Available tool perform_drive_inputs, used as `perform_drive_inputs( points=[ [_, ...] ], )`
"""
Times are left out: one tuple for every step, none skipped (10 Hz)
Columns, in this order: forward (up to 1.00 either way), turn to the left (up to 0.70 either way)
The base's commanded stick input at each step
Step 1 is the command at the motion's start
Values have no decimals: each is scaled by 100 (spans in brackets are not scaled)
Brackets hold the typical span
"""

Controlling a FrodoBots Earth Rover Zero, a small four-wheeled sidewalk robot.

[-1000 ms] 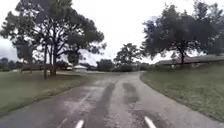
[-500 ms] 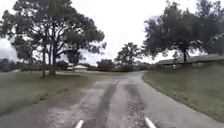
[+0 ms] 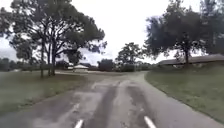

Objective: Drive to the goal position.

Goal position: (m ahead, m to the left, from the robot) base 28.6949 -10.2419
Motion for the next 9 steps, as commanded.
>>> perform_drive_inputs(
  points=[
    [70, 0],
    [70, 0],
    [70, 0],
    [70, 0],
    [70, 0],
    [70, 0],
    [70, 0],
    [70, 0],
    [70, 0]
  ],
)
